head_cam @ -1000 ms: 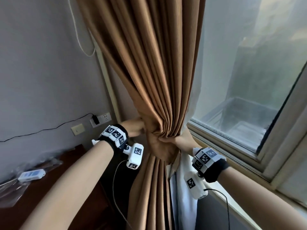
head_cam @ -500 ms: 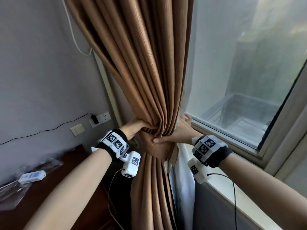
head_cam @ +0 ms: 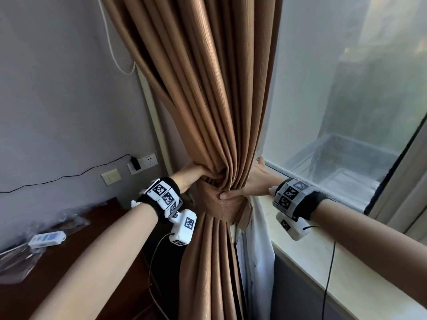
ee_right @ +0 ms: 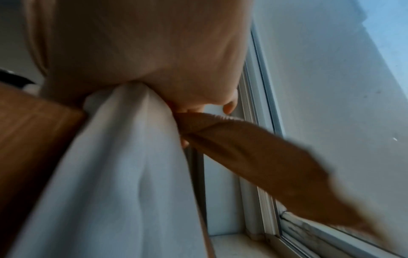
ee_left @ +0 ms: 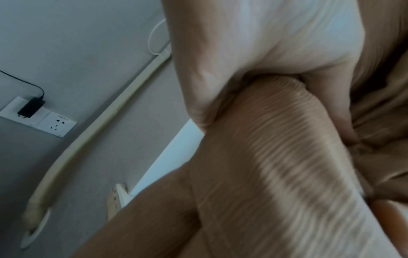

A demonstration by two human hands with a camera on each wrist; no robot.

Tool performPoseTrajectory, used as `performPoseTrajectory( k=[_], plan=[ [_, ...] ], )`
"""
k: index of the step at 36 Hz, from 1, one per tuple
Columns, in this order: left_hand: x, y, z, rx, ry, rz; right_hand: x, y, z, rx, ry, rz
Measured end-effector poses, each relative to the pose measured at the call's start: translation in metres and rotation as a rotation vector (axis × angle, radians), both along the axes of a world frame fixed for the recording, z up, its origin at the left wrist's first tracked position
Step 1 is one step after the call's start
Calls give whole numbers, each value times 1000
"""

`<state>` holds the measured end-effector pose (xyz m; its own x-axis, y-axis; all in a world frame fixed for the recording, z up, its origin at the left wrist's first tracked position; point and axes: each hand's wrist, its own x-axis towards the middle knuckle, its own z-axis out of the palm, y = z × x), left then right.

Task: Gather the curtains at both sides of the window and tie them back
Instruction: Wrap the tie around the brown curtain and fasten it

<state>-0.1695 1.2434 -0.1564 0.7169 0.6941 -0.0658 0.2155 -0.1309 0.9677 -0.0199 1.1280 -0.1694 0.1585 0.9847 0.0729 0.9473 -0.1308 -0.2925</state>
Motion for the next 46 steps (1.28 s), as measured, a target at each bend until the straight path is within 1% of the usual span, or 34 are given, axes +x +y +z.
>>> performPoseTrajectory(
  k=[4,6,8,10,11,13,16,18,20,23,24,26,27,28,29,30,31,33,34,36,38,39,42,43,45,46],
  plan=[
    [4,-4,-2,13,-47,31,10,1,-7,-3,-43,16],
    [6,-3,-2,-3,-43,31,17,-3,-8,-44,-66,8],
    [7,-3,-2,-3,-39,39,21,-12,-2,-119,-160,-15],
    [7,-4,-4,-14,-41,66,23,-23,1,-119,-243,-51],
    [8,-4,-3,-20,-38,75,24,-27,-1,-74,-216,-66],
    [9,-3,-2,-22,-37,76,23,-35,-8,4,-48,-100],
    [13,-6,-1,-11,-37,91,20,-43,-17,50,232,-182],
    [17,-12,-4,45,-27,130,16,-46,-24,62,342,-228],
    [18,-23,-12,209,18,171,10,-48,-34,101,410,-245],
    [14,-30,-27,571,154,166,5,-49,-44,165,457,-253],
    [10,-31,-29,698,252,181,4,-47,-44,179,474,-255],
    [5,-38,-28,963,586,177,6,-47,-44,202,510,-255],
    [3,-44,-26,1089,676,135,5,-47,-46,208,524,-255],
    [3,-50,-27,1179,686,66,4,-46,-47,218,541,-256],
    [2,-56,-27,1219,627,-10,3,-46,-49,225,549,-257],
    [0,-58,-26,1196,562,-97,1,-45,-51,230,540,-257],
    [-4,-56,-25,1118,488,-169,-1,-45,-52,236,525,-255],
    [-11,-44,-28,901,400,-318,-2,-45,-54,245,524,-248],
    [-16,-41,-29,831,349,-387,-1,-45,-54,249,531,-250],
    [-23,-43,-31,806,236,-536,1,-44,-53,250,559,-259],
    [-23,-47,-38,818,173,-643,2,-43,-51,226,586,-252],
    [-20,-48,-40,851,154,-633,1,-43,-49,218,586,-245],
    [-7,-41,-48,924,47,-463,-3,-43,-47,172,585,-245],
    [-5,-40,-49,970,43,-434,-4,-44,-46,161,593,-232],
    [-3,-39,-54,1119,72,-485,-6,-47,-45,147,629,-218],
    [-2,-39,-58,1241,101,-515,-7,-48,-45,142,659,-220]
  ],
)
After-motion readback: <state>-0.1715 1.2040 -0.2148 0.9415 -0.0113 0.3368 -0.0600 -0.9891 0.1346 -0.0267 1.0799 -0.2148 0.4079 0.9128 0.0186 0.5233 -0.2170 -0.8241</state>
